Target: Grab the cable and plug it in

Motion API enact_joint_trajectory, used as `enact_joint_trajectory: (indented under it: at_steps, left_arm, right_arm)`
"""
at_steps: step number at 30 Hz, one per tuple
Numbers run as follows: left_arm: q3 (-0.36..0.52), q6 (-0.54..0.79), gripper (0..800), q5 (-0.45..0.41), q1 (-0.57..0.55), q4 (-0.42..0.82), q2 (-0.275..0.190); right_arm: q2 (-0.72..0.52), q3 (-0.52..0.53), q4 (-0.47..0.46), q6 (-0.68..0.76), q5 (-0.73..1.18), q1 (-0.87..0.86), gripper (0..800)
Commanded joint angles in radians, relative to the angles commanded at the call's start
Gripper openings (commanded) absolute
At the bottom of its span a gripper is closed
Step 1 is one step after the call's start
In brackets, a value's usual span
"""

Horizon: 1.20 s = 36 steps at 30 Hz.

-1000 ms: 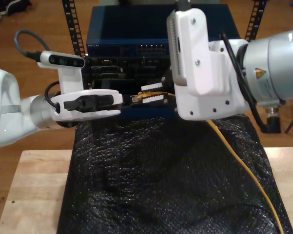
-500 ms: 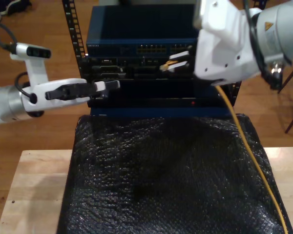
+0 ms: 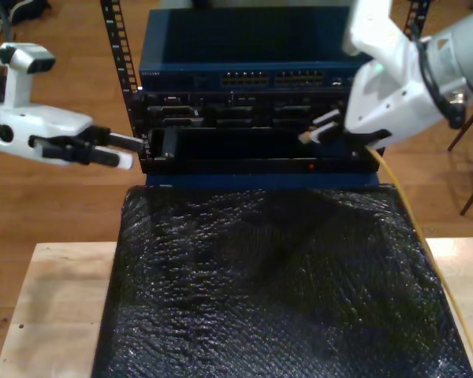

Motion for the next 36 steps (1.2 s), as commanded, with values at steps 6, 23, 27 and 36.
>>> enact_joint_trajectory:
  at_steps: [6, 23, 27, 36]
  left_arm:
    - [-0.054, 0.117, 797, -0.035, 0.052, 0.178, 0.0]
    - [-0.031, 0.701, 798, -0.025, 0.439, 0.608, -0.048]
    - [0.014, 0.836, 799, -0.002, 0.552, 0.666, -0.066]
    - [0.18, 1.074, 799, 0.006, 0.721, 0.767, -0.129]
  right_arm:
    - [0.017, 0.002, -0.101, 0.041, 0.015, -0.002, 0]
    - [0.052, -0.003, -0.12, 0.055, 0.037, -0.003, 0]
    - [0.058, -0.003, -0.121, 0.064, 0.037, -0.005, 0]
    - [0.058, 0.0, -0.123, 0.066, 0.048, -0.006, 0]
